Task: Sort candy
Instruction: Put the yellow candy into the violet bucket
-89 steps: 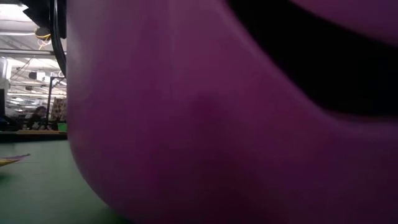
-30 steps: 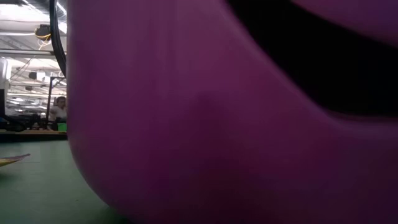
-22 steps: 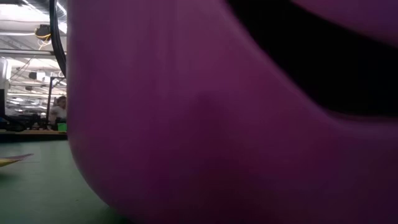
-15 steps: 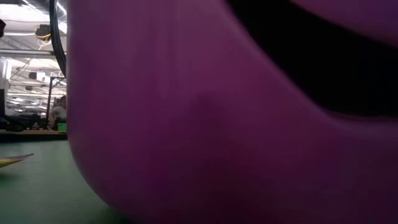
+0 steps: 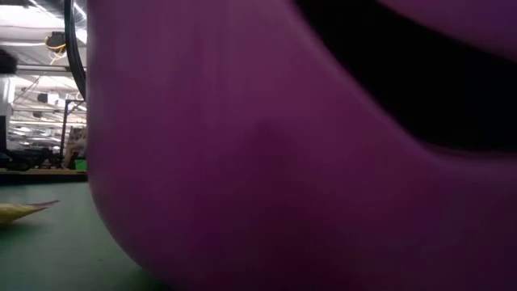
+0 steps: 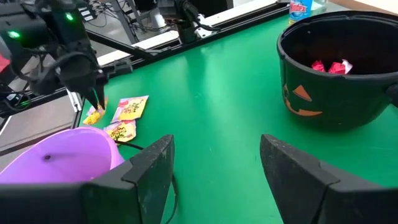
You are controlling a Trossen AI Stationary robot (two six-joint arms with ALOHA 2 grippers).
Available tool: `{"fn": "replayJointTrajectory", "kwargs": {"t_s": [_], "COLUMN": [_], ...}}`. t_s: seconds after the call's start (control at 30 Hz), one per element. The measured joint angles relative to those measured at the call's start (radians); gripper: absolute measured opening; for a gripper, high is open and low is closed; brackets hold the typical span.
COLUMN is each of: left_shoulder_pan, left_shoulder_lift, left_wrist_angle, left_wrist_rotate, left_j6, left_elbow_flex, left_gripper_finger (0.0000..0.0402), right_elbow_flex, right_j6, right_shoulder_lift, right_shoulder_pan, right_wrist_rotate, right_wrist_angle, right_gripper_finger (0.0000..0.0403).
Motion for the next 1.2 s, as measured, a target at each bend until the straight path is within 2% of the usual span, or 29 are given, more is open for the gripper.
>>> {"fn": "replayJointTrajectory", "kwargs": {"t_s": [0.47, 0.73, 0.9, 1.2], "left_shoulder_pan": [0.000, 0.000, 0.010, 0.068], "left_shoulder_lift": [-0.002, -0.002, -0.003, -0.003], "left_wrist_angle": [-0.301, -0.503, -0.511, -0.469], "left_wrist_rotate": [-0.095, -0.233, -0.304, -0.336], "left_j6": [0.028, 0.060, 0.133, 0.265], "left_elbow_flex": [0.191, 0.335, 0.394, 0.416], "left_gripper_finger": [0.0003, 0.0004, 0.0004, 0.0004], "right_elbow_flex": [0.000, 0.000, 0.000, 0.000], "right_j6": [-0.011, -0.012, -0.024, -0.027], "right_shoulder_lift": [0.000, 0.000, 0.000, 0.000], "right_shoulder_pan": [0.000, 0.000, 0.000, 0.000], "right_wrist_rotate": [0.000, 0.000, 0.001, 0.003], "right_wrist_angle": [-0.002, -0.003, -0.003, -0.003], "right_gripper_finger": [0.0237, 0.0237, 0.0237, 0.0237]}}
